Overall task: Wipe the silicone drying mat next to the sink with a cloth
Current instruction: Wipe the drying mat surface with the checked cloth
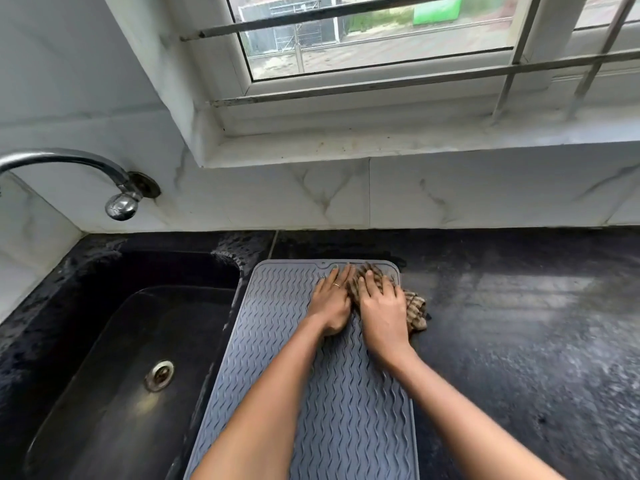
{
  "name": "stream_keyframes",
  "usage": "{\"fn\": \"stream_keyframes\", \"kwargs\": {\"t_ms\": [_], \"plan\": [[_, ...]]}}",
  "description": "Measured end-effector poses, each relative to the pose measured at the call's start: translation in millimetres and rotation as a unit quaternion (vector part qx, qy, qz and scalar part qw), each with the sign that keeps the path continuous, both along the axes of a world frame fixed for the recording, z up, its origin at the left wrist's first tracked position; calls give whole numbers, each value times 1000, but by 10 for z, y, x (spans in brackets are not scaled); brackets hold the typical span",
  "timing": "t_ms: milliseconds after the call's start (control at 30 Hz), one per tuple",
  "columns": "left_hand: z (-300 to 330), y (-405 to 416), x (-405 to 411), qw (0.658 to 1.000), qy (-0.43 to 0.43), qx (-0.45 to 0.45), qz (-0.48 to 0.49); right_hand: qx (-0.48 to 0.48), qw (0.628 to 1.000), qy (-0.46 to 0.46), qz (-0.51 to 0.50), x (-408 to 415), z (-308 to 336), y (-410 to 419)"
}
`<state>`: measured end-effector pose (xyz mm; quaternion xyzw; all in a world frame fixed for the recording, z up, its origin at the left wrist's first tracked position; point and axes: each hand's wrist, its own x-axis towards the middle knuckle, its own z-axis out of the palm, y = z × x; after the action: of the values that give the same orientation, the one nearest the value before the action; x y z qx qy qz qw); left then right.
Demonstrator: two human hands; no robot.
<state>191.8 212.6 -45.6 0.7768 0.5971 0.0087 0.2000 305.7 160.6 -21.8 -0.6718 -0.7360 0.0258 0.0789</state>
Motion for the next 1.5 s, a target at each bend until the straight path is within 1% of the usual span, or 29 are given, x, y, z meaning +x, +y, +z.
{"fn": "stream_keyframes", "kwargs": {"t_ms": [67,167,300,367,433,467,500,533,567,633,667,700,767,833,900,967,1000,1033,1133,1167,1200,1267,1300,1333,1367,1433,1467,1500], "plan": [[-6,8,-11,1000,-3,-8,-7,46,998,40,-7,-18,-12,-245],[-9,-5,-4,1000,8,-6,-11,115,986,121,-9,10,-38,-626],[-12,-25,6,1000,16,2,-9,107,979,176,2,48,21,-866],[19,-63,10,1000,-15,23,3,89,967,235,-41,128,78,-774],[28,-182,-15,995,-53,84,26,76,938,319,-113,204,189,-605],[12,-274,-39,992,-56,112,32,83,922,348,-146,220,245,-477],[-18,-381,-64,990,-51,128,32,98,914,357,-166,228,294,-317],[-55,-501,-90,990,-39,132,30,100,920,344,-160,220,331,-161],[-86,-590,-110,991,-28,126,28,75,939,310,-128,206,344,-18],[-118,-658,-131,994,-5,109,28,-8,981,188,-41,148,274,147],[-108,-639,-130,994,2,105,29,-28,991,129,-18,124,211,167],[-97,-624,-122,994,4,103,31,-28,996,85,-11,102,145,128],[-88,-610,-104,994,-5,103,37,6,998,50,-23,33,38,-115],[-104,-609,-112,994,-11,107,36,52,995,75,-36,-33,2,-414],[-112,-593,-129,993,-8,111,35,124,985,118,-31,-51,-39,-644],[-123,-593,-124,994,-9,104,38,151,978,145,-20,-11,-114,-877],[-75,-594,-137,993,-4,115,30,171,973,156,-14,-4,-89,-991],[-78,-608,-134,994,-3,109,28,178,972,155,-6,11,-111,-1087],[-71,-624,-111,996,4,90,24,143,978,154,7,73,5,-1148],[-54,-661,-110,996,4,89,23,134,976,169,-14,114,64,-1096],[-36,-700,-111,996,1,89,22,114,969,210,-54,148,148,-1023],[-61,-849,-151,995,6,97,23,88,937,303,-148,188,304,-769],[-89,-945,-179,994,9,103,26,99,923,326,-176,221,359,-600],[-110,-1030,-212,994,10,108,29,107,926,316,-174,242,392,-424],[-126,-1094,-234,994,10,108,30,88,944,285,-143,245,394,-275],[-139,-1105,-262,994,9,108,30,-6,979,198,-49,204,308,-95],[-136,-1093,-256,993,10,112,34,-38,987,157,-19,174,221,-83],[-136,-1080,-246,992,11,115,40,-36,991,127,-6,137,123,-129]]}}
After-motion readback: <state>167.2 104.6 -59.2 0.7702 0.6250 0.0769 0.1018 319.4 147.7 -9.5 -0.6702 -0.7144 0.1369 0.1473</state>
